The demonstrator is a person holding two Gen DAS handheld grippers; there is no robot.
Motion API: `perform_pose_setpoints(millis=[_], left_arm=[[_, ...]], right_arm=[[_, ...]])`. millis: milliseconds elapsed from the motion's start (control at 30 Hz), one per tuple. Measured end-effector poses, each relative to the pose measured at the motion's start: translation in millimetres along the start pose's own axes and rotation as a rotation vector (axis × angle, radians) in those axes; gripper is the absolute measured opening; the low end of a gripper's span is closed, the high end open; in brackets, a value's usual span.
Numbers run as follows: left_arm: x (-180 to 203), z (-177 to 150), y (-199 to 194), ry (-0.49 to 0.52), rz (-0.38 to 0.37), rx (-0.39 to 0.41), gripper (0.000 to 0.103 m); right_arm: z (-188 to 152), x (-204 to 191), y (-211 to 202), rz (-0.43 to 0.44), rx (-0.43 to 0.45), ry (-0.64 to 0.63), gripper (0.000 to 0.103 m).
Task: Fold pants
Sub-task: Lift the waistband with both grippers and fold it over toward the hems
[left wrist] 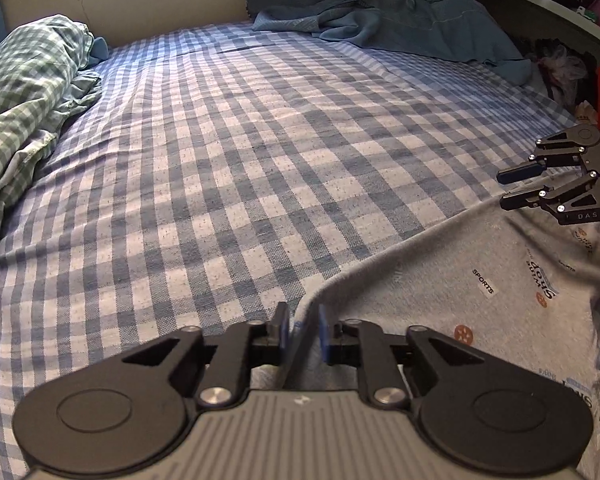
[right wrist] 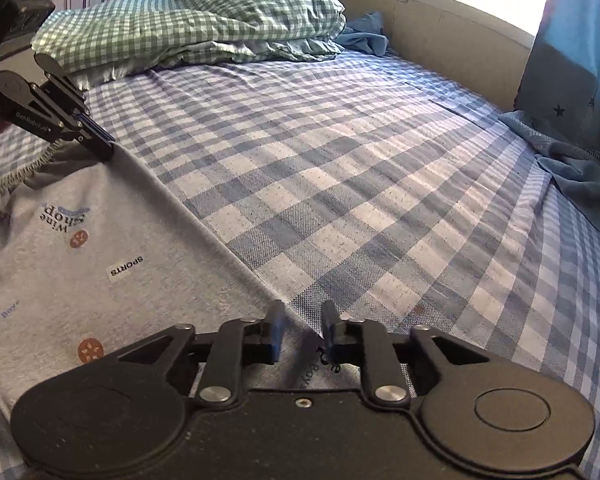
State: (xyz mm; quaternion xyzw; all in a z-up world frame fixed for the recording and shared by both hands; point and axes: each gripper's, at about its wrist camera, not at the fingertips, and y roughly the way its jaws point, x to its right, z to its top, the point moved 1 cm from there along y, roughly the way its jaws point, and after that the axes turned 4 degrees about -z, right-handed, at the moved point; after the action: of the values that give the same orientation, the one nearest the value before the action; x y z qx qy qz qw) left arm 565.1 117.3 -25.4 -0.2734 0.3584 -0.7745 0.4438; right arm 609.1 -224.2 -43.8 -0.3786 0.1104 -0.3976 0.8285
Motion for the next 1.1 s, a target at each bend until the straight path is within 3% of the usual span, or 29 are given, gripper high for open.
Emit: perform_pose_setpoints(millis=[33,100,300,333,367,400,433,467,533,600,767,933,1100], left_arm=[[-2,-1,-4,0.007,0.000,0.007,0.052],[-5,-4,-9,0.027,-0.003,0.011,0.063],[-14,-16,-2,0.038,0.026,-0.058,0.062],[-15,-17,0,0.034,0.029,-0.065,0.058],[-15,-18,1,0.029,0.020,-0.074,0.053],[-14,-19,2,0.029,0.008,-0.082,0.037],[-13,-19,3,0.030,0.006,-0.090,0.028],[-11,-19,3,0.032,0.013,-0.090,0.028],[-8,-19,0,0.037,0.025,-0.085,0.011],[-4,-18,-5,0.031,0.047,-0.076,0.008],[17,-19,-38,0.073,0.098,0.008,0.005],[54,-37,-92,0.176,0.126,0.141,0.005],[102,-76,-143,0.308,0.148,0.236,0.005]], right_arm=[[0,2,-1,0.011,0.003,0.006,0.041],[0,5,0,0.040,-0.008,0.016,0.056],[-3,0,20,0.080,-0.055,0.016,0.056],[-1,0,21,0.094,-0.054,0.023,0.053],[0,-1,21,0.109,-0.057,0.024,0.041],[2,-4,21,0.111,-0.060,0.018,0.034],[3,-8,20,0.109,-0.063,-0.003,0.030],[4,-12,19,0.106,-0.066,-0.019,0.021],[6,-18,17,0.066,-0.066,-0.049,0.010],[5,-23,11,0.027,-0.059,-0.058,0.002],[3,-44,-28,-0.091,0.026,-0.068,0.001],[-12,-80,-97,-0.204,0.123,-0.100,0.000],[-40,-126,-171,-0.268,0.192,-0.124,0.000]])
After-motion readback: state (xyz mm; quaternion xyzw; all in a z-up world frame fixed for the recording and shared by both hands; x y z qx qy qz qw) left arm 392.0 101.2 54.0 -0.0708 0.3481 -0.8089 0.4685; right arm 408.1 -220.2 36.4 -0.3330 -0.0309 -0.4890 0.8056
